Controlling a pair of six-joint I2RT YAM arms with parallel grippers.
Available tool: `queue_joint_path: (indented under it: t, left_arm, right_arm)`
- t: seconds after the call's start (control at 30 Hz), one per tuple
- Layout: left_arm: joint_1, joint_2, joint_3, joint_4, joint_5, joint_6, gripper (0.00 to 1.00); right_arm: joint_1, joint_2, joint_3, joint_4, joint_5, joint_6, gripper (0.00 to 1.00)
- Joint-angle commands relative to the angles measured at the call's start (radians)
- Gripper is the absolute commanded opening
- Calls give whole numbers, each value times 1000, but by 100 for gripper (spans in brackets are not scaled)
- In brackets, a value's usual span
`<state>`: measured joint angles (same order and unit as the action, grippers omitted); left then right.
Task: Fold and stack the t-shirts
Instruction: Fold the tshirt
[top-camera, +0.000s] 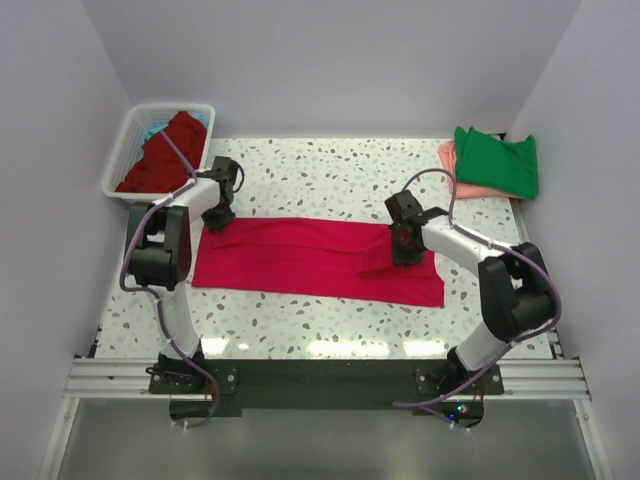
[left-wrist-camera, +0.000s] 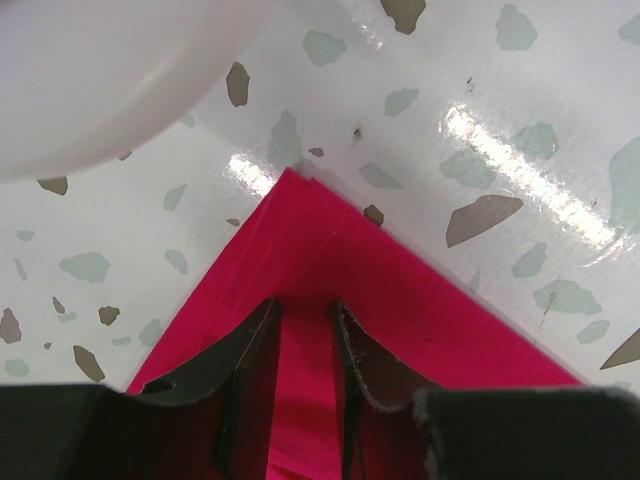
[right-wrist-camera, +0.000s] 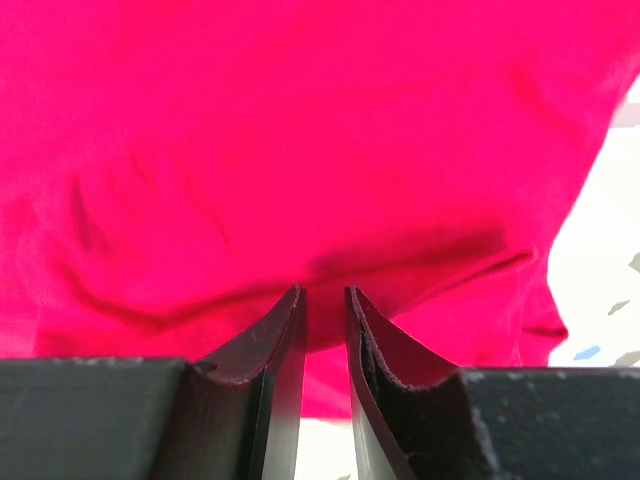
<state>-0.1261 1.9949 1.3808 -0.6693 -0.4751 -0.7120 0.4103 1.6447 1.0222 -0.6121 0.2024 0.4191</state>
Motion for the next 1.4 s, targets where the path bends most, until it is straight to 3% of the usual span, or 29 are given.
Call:
queue_joint_path:
  t: [0.0, 0.5, 0.83, 0.97, 1.23, 1.37]
  left_arm:
    - [5, 2, 12, 8, 16, 17, 31]
    - [5, 19, 17, 5, 15, 14, 31]
    - [5, 18, 27, -3, 12, 14, 31]
    - [5, 18, 27, -1, 16, 14, 31]
    - [5, 12, 27, -3, 23, 22, 31]
    - [3, 8, 26, -4, 21, 22, 31]
  right_arm:
    - [1, -89, -25, -64, -32, 23, 26]
    - [125, -193, -163, -147, -144, 138, 24]
    - [127, -275, -4, -255, 41, 126, 26]
    - [102, -220, 10, -206, 126, 93, 29]
    - [-21, -83, 13, -101, 81, 58, 29]
    - [-22, -74, -7, -94, 68, 52, 29]
